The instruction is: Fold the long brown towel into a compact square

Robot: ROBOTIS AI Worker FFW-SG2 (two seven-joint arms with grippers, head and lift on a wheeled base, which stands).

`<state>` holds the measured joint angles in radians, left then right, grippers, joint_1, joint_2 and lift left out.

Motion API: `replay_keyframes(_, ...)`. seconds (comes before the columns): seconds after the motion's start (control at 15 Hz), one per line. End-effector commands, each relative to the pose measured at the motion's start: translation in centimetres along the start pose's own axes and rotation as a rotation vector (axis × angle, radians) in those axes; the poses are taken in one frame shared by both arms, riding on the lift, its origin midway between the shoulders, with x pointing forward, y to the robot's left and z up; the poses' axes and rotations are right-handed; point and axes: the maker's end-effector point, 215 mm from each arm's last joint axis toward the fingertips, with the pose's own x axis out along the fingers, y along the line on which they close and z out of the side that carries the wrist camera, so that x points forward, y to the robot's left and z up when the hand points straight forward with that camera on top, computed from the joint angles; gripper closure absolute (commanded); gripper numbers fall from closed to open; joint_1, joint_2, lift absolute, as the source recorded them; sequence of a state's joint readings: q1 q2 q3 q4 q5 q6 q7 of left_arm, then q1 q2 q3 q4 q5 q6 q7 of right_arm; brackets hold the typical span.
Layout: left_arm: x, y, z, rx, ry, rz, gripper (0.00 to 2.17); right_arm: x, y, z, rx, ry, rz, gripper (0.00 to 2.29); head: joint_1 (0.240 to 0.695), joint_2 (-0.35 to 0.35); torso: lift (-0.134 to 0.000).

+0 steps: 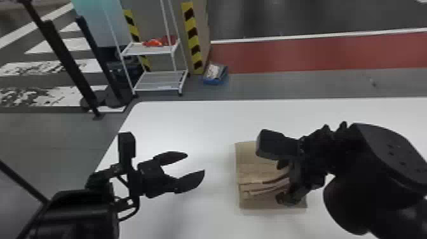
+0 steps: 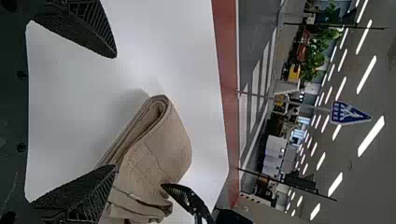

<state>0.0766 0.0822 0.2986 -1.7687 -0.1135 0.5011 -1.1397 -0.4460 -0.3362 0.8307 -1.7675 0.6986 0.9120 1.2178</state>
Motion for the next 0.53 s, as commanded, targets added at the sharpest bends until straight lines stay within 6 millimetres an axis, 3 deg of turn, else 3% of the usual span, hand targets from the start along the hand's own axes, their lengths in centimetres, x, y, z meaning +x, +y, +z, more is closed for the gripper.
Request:
replay_keyframes(0.0, 0.0, 0.0, 0.0, -0.001, 0.001, -0.001, 0.04, 0.1, 0.0, 0.2, 0.001, -0.003, 0.004, 0.41, 0.695, 0.209, -0.124)
replay_keyframes(0.47, 0.0, 0.0, -0.1, 0.005, 0.005, -0.006, 0.04, 0.2, 0.1, 2.1, 0.019, -0.039, 0.025, 0.71, 0.695, 0.223, -0.124)
